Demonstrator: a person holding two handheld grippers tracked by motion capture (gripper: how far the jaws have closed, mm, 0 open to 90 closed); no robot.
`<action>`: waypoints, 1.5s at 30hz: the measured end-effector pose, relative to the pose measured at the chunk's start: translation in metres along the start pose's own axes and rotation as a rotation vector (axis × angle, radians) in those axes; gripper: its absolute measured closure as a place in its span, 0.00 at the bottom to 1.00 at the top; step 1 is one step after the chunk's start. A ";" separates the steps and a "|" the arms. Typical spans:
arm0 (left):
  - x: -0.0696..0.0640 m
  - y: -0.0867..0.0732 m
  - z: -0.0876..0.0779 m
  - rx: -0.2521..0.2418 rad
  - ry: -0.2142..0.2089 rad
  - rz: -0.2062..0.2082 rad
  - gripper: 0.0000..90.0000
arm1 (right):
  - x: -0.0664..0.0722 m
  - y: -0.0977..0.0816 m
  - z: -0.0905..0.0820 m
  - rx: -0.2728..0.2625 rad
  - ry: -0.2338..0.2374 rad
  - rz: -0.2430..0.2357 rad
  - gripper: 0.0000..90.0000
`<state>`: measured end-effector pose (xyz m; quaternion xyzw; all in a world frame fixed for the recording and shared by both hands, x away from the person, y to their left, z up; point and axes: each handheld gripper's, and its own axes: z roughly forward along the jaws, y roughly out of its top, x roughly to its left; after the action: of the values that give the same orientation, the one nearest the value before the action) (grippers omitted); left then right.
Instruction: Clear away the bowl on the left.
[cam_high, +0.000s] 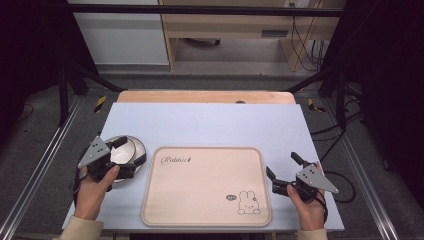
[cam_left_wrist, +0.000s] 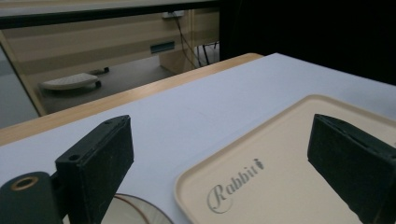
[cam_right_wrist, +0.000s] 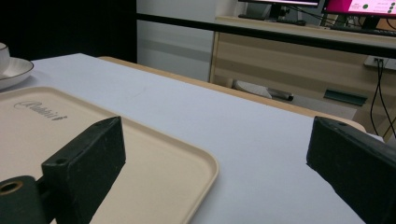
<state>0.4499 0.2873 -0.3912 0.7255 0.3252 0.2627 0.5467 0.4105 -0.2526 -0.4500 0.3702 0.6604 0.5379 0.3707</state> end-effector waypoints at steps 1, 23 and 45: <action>0.004 0.003 0.000 0.004 0.011 0.010 0.08 | 0.001 -0.001 0.000 0.007 0.003 0.002 0.04; 0.088 -0.009 -0.004 0.260 0.292 -0.105 0.10 | 0.008 -0.001 0.008 0.010 0.034 0.020 0.02; 0.104 -0.038 -0.006 0.399 0.279 -0.215 0.35 | 0.010 0.001 0.015 0.008 0.048 0.022 0.03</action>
<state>0.5062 0.3775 -0.4240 0.7369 0.5181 0.2312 0.3675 0.4195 -0.2370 -0.4518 0.3660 0.6672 0.5478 0.3475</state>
